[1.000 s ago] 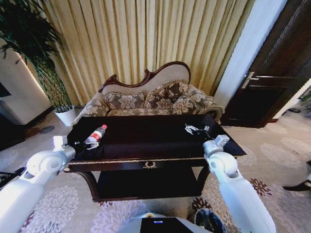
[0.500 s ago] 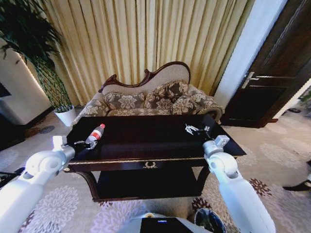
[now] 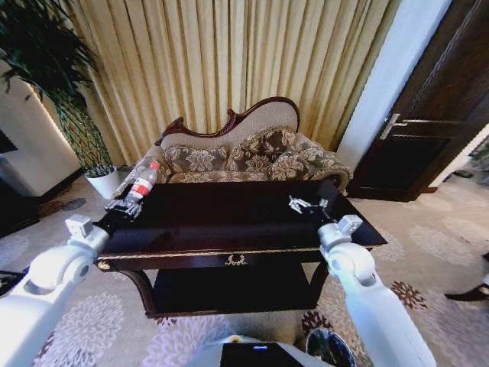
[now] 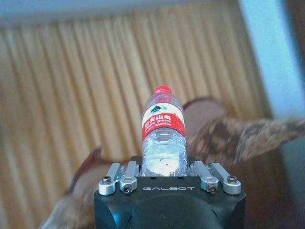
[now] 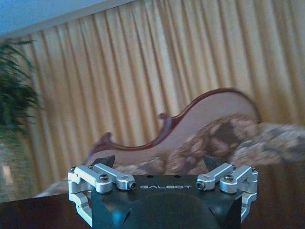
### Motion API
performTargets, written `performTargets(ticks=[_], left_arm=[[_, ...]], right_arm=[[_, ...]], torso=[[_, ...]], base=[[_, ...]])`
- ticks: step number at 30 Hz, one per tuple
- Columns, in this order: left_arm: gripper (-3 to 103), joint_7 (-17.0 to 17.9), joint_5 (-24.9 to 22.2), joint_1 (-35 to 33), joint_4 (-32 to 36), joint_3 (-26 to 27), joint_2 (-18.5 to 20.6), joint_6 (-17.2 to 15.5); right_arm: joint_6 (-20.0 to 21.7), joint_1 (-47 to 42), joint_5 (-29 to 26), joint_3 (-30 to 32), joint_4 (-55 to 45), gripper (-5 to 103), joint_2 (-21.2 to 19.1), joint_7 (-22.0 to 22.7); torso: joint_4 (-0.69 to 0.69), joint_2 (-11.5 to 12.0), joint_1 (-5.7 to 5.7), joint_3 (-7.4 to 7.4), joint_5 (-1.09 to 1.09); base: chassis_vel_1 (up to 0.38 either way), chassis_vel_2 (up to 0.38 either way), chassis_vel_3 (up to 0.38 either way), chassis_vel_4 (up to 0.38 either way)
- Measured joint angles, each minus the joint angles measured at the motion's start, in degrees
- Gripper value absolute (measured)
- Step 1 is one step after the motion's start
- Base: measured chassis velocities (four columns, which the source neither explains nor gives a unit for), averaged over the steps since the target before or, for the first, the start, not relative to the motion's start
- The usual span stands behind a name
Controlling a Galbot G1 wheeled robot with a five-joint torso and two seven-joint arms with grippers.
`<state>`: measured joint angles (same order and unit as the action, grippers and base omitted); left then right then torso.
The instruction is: Move to the front of the table and place the trash on the table into the trash bin.
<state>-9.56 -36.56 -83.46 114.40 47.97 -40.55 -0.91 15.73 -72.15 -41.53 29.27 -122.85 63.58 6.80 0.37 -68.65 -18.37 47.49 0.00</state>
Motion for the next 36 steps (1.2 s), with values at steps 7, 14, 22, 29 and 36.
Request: performTargets(ticks=[7, 14, 22, 29, 36], left_arm=[[41, -8.7, 0.27, -2.21, 0.31, 1.86, -2.04, 11.26], [41, -15.4, -0.28, -3.92, 2.46, 3.11, -3.71, 15.81], [41, -17.23, -0.39, -5.83, 6.1, 3.34, -4.84, 16.11], [41, -13.53, -0.43, -5.09, 9.85, 0.67, -2.76, 13.57], [41, -9.84, -1.13, -4.55, 13.93, -2.15, 0.74, 10.78]], right_arm=[[1.8, -4.66, -16.25, -1.28, -10.99, 100, -1.96, 0.01], [4.1, -6.45, -30.54, -1.79, -19.58, 100, -3.18, 0.01], [5.45, -6.77, -31.36, -4.28, -20.91, 100, -4.44, 0.01], [4.95, -4.37, -28.9, -5.57, -20.3, 100, -4.35, 0.01], [4.39, -3.39, -26.73, -5.71, -20.27, 100, -5.05, 0.01]], torso=[[0.0, 0.0, 0.0, -0.01, 0.0], [0.0, 0.0, 0.0, 0.0, 0.0], [0.0, 0.0, 0.0, 0.0, 0.01], [0.0, 0.0, 0.0, 0.0, 0.01], [0.01, 0.01, 0.0, 0.0, 0.01]], base=[[0.0, 0.0, 0.0, 0.0], [0.0, 0.0, 0.0, 0.0], [0.0, 0.0, 0.0, 0.0], [0.0, 0.0, 0.0, 0.0], [0.0, 0.0, 0.0, 0.0]])
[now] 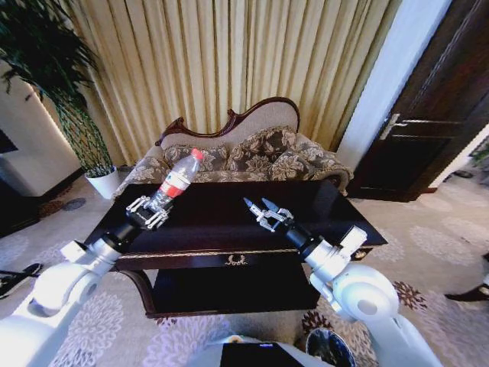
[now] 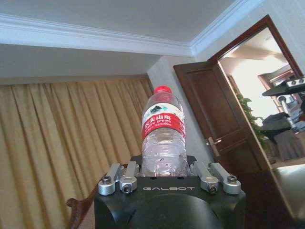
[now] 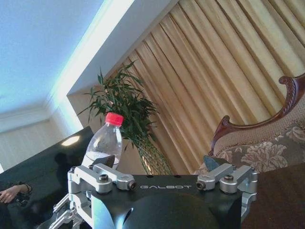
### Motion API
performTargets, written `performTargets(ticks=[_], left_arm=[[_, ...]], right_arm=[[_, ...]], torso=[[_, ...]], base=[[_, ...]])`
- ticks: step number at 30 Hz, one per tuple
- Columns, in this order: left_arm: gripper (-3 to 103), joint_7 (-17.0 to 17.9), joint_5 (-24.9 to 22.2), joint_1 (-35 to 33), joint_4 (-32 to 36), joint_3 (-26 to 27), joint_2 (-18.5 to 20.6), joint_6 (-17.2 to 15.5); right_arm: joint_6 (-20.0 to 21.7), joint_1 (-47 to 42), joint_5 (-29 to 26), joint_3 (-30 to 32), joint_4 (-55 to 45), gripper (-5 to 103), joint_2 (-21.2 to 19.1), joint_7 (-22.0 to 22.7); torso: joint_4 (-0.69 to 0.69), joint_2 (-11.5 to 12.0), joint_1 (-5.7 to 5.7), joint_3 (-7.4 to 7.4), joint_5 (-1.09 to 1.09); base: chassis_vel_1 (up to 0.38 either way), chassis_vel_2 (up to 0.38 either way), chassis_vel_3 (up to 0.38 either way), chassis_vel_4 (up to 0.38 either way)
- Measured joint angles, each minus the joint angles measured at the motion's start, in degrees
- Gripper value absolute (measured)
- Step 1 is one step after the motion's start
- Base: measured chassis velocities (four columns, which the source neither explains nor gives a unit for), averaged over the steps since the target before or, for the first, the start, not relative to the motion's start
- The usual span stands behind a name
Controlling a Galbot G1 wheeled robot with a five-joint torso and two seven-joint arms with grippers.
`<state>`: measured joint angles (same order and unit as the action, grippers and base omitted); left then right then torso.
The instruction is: Move to the front of the table and place the trash on the table into the trash bin.
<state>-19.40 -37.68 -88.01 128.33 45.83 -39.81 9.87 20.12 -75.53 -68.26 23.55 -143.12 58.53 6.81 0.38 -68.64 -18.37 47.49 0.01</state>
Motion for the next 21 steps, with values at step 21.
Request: performTargets(ticks=[21], left_arm=[[41, 2.05, -0.53, 7.28, -2.59, -10.57, 5.03, 1.02]], right_arm=[[-0.51, 0.58, -0.05, 0.89, -0.16, 100, -2.06, -0.01]], torso=[[0.0, 0.0, -0.01, 0.0, -0.02]], base=[[0.0, 0.0, 0.0, 0.0]])
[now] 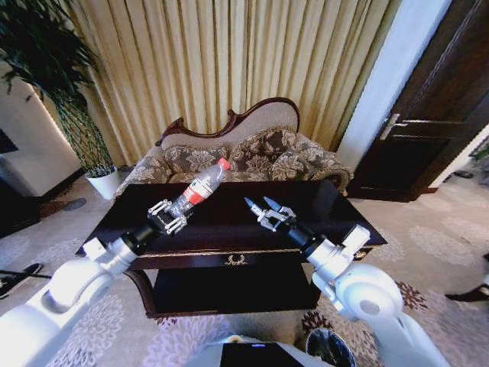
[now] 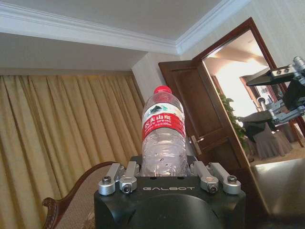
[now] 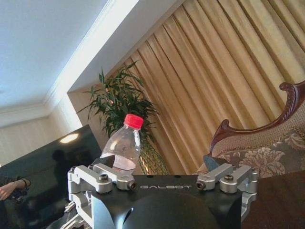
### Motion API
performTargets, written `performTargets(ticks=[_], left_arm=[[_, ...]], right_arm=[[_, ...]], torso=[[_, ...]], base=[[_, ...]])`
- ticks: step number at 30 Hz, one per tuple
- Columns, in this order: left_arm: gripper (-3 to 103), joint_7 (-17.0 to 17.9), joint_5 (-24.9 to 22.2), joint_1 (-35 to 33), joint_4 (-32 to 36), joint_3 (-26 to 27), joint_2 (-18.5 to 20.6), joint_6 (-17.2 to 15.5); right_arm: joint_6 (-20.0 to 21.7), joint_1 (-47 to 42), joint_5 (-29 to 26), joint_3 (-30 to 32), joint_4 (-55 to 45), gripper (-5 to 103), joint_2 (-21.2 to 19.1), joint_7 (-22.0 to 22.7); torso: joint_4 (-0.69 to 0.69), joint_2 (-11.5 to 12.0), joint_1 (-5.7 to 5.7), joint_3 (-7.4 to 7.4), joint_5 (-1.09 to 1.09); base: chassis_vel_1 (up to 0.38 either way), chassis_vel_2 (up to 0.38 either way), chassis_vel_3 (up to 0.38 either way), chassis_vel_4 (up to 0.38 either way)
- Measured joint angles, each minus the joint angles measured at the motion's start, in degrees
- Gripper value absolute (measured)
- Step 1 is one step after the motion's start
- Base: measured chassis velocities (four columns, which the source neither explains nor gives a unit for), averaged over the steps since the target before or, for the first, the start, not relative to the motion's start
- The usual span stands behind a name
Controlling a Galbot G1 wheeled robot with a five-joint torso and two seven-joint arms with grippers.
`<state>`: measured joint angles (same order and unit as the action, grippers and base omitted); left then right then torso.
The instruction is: Move to the front of the table and place the trash on the table into the trash bin.
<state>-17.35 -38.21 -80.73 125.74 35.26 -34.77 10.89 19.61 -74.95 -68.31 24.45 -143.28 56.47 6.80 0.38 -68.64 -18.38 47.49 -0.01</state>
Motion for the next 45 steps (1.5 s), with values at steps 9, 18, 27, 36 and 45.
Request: performTargets(ticks=[9, 18, 27, 36, 45], left_arm=[[41, -0.81, -0.04, 7.8, -3.8, -7.65, 0.47, 0.54], [41, -0.65, 0.04, 17.12, -5.74, -17.46, 0.44, 0.48], [41, 1.8, 0.26, 20.6, -3.03, -24.12, 2.86, -1.33], [41, 3.48, -0.84, 24.62, -1.01, -28.63, 5.91, -2.42], [41, 3.93, -1.35, 28.63, -0.69, -34.33, 8.4, -2.46]], right_arm=[[-0.24, 1.79, 0.14, -0.63, 1.77, 100, -1.29, 0.0], [-1.35, 2.84, 0.13, -0.76, 3.16, 100, -4.01, 0.0], [-1.49, 4.25, -0.06, -1.34, 3.79, 100, -4.46, 0.0], [-1.5, 5.2, 0.11, -2.79, 4.49, 100, -3.72, 0.0], [-1.5, 4.85, 1.34, -2.78, 4.12, 100, -3.62, 0.0]], torso=[[-0.01, 0.0, 0.0, 0.0, 0.02], [0.0, 0.0, 0.0, 0.0, 0.02], [-0.02, 0.0, 0.01, 0.0, 0.02], [-0.01, -0.01, 0.01, 0.0, 0.01], [-0.01, -0.01, 0.01, 0.0, 0.01]], base=[[0.0, 0.0, 0.0, 0.0], [0.0, 0.0, 0.0, 0.0], [0.0, 0.0, 0.0, 0.0], [0.0, 0.0, 0.0, 0.0], [0.0, 0.0, 0.0, 0.0]])
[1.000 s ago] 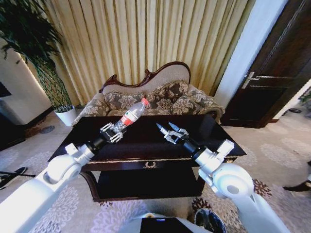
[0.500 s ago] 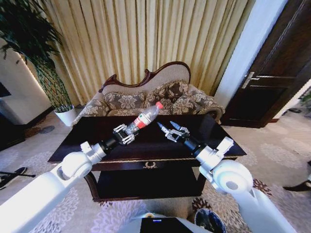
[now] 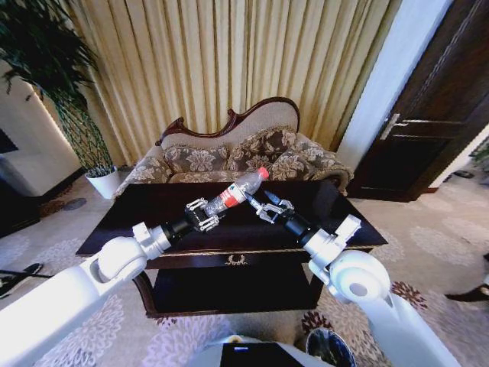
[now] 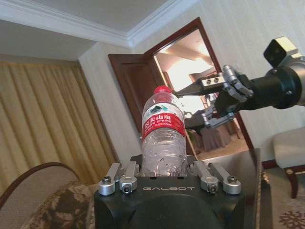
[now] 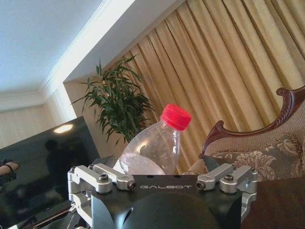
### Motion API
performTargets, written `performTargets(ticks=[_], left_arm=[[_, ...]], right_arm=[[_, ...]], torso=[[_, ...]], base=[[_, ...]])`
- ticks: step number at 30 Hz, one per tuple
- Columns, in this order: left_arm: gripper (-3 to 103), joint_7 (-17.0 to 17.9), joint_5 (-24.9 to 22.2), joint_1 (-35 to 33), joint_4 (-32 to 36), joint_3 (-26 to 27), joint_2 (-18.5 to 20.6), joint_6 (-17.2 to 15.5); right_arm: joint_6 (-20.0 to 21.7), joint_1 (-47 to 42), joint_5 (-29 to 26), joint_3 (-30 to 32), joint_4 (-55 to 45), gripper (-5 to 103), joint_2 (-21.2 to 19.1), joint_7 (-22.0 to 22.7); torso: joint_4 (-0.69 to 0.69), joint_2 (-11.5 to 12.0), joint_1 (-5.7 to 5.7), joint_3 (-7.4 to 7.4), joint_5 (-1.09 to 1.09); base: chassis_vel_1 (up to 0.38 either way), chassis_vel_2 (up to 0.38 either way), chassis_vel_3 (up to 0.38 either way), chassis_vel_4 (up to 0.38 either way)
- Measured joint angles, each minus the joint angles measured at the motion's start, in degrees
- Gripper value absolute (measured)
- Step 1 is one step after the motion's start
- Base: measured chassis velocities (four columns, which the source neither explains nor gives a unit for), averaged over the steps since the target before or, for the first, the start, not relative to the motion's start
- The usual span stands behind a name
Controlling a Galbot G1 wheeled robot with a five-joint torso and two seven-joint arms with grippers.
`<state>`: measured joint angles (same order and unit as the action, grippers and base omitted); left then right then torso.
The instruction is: Move to the front of the table and place the trash on the table into the trash bin.
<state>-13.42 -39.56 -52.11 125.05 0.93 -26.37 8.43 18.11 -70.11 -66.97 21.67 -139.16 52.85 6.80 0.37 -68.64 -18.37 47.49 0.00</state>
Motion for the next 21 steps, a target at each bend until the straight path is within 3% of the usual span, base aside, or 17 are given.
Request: performTargets(ticks=[7, 18, 21], left_arm=[[41, 0.66, -0.67, 6.49, 0.43, -6.71, 0.83, -0.22], [41, 0.46, -1.13, 6.75, 2.51, -6.49, 3.88, -0.26], [41, 0.48, -1.11, 5.92, 2.85, -5.95, 4.12, -0.26]], right_arm=[[0.15, -1.06, 0.41, 0.61, -0.81, 100, -0.39, 0.0], [0.37, -1.2, 1.09, -0.41, -0.69, 103, 0.75, -0.02], [0.39, -1.3, 1.38, -0.56, -0.76, 93, 1.11, -0.1]], torso=[[0.01, 0.0, 0.0, 0.0, 0.0], [0.0, 0.0, 0.0, 0.0, 0.0], [0.0, 0.0, 0.0, 0.0, 0.0]], base=[[0.0, 0.0, 0.0, 0.0], [0.0, 0.0, 0.0, 0.0], [0.0, 0.0, 0.0, 0.0]])
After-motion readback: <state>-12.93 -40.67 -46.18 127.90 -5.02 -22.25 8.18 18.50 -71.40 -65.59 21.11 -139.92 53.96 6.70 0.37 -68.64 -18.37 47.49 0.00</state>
